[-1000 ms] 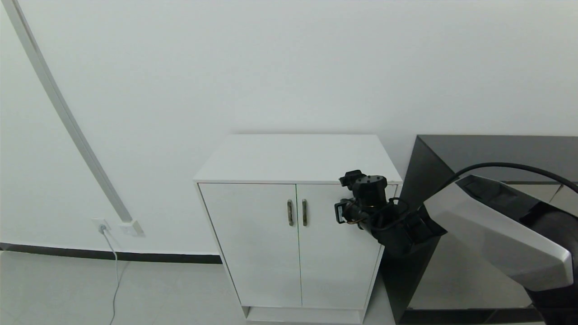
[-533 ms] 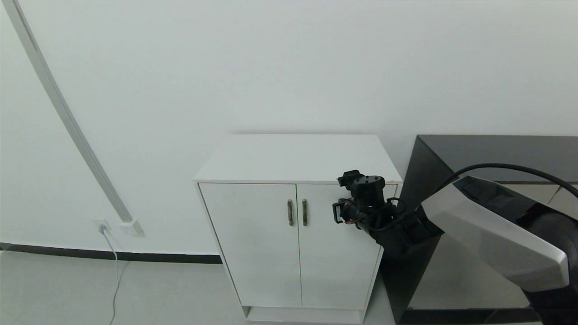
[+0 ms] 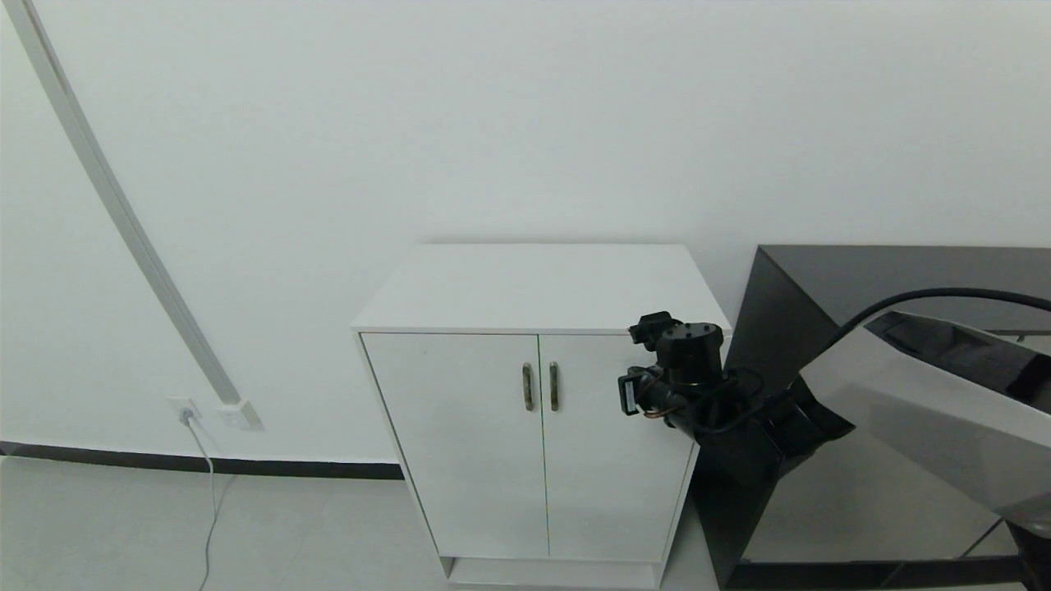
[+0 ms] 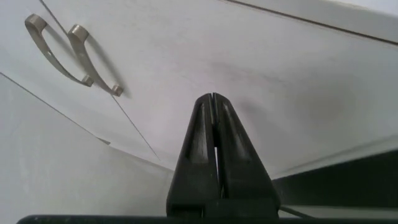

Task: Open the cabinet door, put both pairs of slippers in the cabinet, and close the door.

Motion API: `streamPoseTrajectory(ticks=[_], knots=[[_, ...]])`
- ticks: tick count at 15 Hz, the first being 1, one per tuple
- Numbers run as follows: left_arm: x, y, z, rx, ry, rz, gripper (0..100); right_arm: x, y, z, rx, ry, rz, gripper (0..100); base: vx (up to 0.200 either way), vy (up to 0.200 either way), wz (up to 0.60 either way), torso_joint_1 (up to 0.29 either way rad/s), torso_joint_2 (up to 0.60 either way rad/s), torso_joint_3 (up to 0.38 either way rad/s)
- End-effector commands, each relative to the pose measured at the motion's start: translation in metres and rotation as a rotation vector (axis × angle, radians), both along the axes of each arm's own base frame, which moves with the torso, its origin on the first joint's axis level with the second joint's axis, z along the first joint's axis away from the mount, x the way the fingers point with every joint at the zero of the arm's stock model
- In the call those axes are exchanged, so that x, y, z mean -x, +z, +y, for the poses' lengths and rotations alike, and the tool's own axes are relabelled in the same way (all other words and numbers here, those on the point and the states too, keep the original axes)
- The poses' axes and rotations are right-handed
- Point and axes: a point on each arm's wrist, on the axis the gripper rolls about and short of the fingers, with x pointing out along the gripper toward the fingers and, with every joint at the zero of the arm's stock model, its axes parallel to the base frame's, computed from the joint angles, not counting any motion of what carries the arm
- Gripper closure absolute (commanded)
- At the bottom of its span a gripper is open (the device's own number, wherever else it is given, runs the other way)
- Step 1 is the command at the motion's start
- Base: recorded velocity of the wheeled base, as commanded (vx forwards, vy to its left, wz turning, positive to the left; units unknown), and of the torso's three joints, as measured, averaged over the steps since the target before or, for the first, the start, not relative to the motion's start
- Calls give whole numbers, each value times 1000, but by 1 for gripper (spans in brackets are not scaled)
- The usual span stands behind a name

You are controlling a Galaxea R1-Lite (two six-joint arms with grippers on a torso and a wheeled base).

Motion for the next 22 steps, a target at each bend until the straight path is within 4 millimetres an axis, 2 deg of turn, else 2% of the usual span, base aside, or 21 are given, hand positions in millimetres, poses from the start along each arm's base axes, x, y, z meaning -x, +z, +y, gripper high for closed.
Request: streamPoseTrajectory(ticks=[1, 2, 3, 4, 5, 9, 13, 19, 22], knots=[[0, 0, 0, 0, 1, 0, 100, 17, 13, -14, -14, -10, -16, 100, 0, 0, 0, 0, 0, 0], [0, 0, 0, 0, 0, 1, 100, 19, 15, -18, -20, -15, -25, 100, 0, 0, 0, 0, 0, 0], [0, 0, 0, 0, 0, 0, 100, 28, 21, -36, -25, -42, -38, 100, 0, 0, 0, 0, 0, 0], [0, 0, 0, 0, 0, 1, 100, 32, 24, -42, -25, -49, -38, 100, 0, 0, 0, 0, 0, 0], [0, 0, 0, -3, -3, 1, 100, 43, 34, -61, -25, -79, -36, 100, 0, 0, 0, 0, 0, 0], [0, 0, 0, -4, -3, 1, 100, 72, 68, -102, -45, -149, -78, 100, 0, 0, 0, 0, 0, 0], [0, 0, 0, -3, -2, 1, 100, 108, 82, -139, -39, -215, -86, 100, 0, 0, 0, 0, 0, 0], [0, 0, 0, 5, 3, 0, 100, 151, 84, -157, -17, -271, -93, 100, 0, 0, 0, 0, 0, 0], [0, 0, 0, 5, 3, 0, 100, 179, 86, -171, 36, -276, -103, 100, 0, 0, 0, 0, 0, 0]])
